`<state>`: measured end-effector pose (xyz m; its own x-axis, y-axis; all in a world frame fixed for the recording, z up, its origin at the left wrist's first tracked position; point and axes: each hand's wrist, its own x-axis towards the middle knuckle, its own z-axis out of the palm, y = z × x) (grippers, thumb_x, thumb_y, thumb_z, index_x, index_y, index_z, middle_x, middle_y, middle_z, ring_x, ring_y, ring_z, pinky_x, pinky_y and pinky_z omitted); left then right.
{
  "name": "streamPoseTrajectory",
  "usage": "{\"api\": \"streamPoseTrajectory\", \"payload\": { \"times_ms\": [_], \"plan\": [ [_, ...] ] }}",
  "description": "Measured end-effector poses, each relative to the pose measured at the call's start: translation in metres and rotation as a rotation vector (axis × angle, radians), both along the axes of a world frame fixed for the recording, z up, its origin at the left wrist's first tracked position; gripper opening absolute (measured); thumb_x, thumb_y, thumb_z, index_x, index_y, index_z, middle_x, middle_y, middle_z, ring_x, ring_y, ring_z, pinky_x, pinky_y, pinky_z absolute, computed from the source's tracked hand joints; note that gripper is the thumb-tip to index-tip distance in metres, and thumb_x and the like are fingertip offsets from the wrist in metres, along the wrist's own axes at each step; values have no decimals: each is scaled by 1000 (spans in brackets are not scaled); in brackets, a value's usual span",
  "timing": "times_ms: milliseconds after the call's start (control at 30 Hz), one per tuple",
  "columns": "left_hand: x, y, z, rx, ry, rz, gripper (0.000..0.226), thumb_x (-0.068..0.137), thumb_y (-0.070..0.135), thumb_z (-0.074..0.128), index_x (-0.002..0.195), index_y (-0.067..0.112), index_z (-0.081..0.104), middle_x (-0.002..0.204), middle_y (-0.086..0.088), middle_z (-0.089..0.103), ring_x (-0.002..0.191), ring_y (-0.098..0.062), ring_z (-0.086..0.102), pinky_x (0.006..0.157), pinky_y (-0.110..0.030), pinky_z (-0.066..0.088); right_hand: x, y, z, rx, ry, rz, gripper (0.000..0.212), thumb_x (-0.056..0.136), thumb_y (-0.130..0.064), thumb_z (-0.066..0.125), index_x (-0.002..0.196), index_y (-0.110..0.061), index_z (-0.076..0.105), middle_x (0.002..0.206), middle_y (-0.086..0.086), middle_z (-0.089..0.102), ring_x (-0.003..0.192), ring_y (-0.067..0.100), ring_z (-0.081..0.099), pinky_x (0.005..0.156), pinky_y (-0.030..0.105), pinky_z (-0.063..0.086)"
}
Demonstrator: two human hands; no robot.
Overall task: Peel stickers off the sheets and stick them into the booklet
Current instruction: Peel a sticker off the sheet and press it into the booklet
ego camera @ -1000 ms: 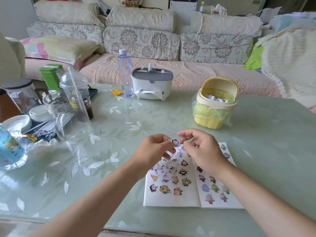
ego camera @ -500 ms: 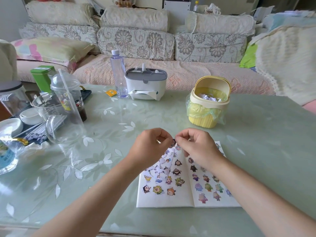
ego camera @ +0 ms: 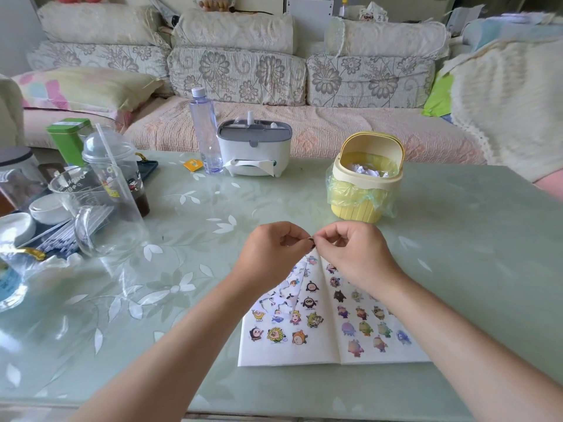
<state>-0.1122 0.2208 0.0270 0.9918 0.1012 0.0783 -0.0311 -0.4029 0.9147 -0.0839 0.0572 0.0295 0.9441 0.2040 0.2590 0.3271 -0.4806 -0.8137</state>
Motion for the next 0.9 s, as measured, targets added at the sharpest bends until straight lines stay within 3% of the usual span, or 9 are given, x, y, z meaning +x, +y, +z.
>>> {"api": "streamPoseTrajectory", "payload": {
  "times_ms": [133,233,333,400,467,633,733,900],
  "plan": [
    [2,-7,1,-9,12,24,8,84,25,71,77,22,74,60,5,66,51,-11,47,48,-22,37,-2,-3,1,-178,-177,-44,7,82,-21,75,78,-27,75,56,-30,59,51,0,53,54,13,37],
    [2,-13,3,-3,23,61,12,84,25,68,75,21,74,61,4,68,48,-10,47,43,-17,36,0,-5,-3,-280,-353,-99,9,79,-22,76,76,-29,73,68,-23,63,62,-6,55,55,8,31],
    [3,-17,4,-31,4,84,13,85,20,65,76,18,75,66,-2,71,45,-11,43,39,-16,33,1,-5,-7,-338,-474,-142,11,78,-20,76,74,-29,71,70,-18,64,54,-8,48,54,5,28],
    [3,-18,5,-30,-16,105,13,85,19,65,76,18,74,62,3,68,42,-7,42,39,-16,33,0,-4,-4,-188,-384,-102,8,81,-18,76,76,-25,75,63,-22,62,53,-3,51,54,6,33],
    [4,-16,7,-38,-33,99,12,85,20,66,76,19,74,60,8,67,42,-4,43,42,-15,34,2,-5,1,28,-143,-32,7,85,-17,74,80,-20,78,57,-24,62,50,0,52,55,8,40],
    [4,-9,9,-60,-50,13,12,88,23,69,76,21,73,72,0,73,57,-10,53,50,-26,42,9,-12,3,296,226,83,6,87,-19,76,82,-18,78,68,-2,71,55,14,53,47,23,39],
    [4,-7,10,-85,-48,-16,12,88,22,69,77,21,74,77,-4,74,64,-16,58,55,-32,44,10,-14,2,299,213,111,3,86,-21,77,84,-18,79,68,-1,70,54,14,52,45,19,38],
    [4,-8,10,-95,-56,-19,12,90,22,70,80,18,74,77,-5,74,63,-14,57,56,-31,46,10,-15,1,186,36,91,6,90,-22,73,86,-19,77,55,-12,63,49,6,53,52,16,42]
  ]
}}
